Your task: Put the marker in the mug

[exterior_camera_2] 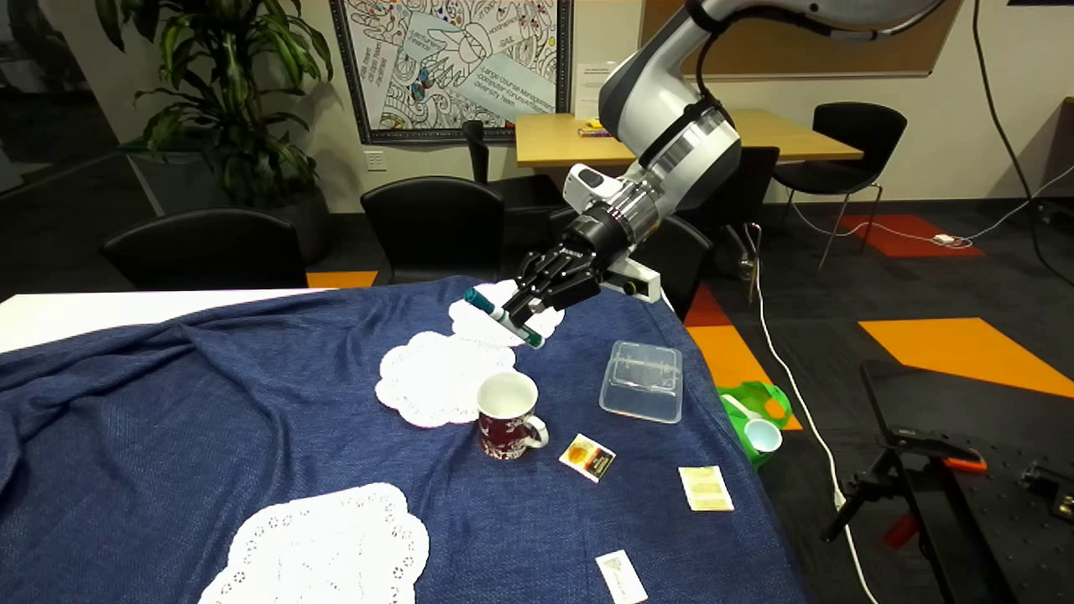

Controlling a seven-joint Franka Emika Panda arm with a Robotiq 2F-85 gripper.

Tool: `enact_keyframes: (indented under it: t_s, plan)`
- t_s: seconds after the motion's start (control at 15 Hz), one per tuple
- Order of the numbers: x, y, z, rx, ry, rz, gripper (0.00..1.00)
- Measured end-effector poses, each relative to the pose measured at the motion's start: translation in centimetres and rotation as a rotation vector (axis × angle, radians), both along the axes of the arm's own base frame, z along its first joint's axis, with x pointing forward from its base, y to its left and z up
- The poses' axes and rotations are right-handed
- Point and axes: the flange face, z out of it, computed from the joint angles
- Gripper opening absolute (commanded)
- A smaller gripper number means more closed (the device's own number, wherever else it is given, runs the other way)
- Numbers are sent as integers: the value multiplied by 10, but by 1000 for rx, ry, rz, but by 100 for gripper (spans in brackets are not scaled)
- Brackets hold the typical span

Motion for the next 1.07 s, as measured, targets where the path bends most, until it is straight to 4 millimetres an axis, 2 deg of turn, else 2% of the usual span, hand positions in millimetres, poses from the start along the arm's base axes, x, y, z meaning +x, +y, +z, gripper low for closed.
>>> enact_keyframes:
  t_s: [0.4, 0.8, 0.87, 1.07]
  plan:
    - [-7, -11, -29, 47, -28, 37, 5]
    - [10, -20, -60, 64, -36, -1, 5]
    - [13, -21, -64, 65, -38, -3, 19]
    - [12, -21, -72, 67, -29, -3, 19]
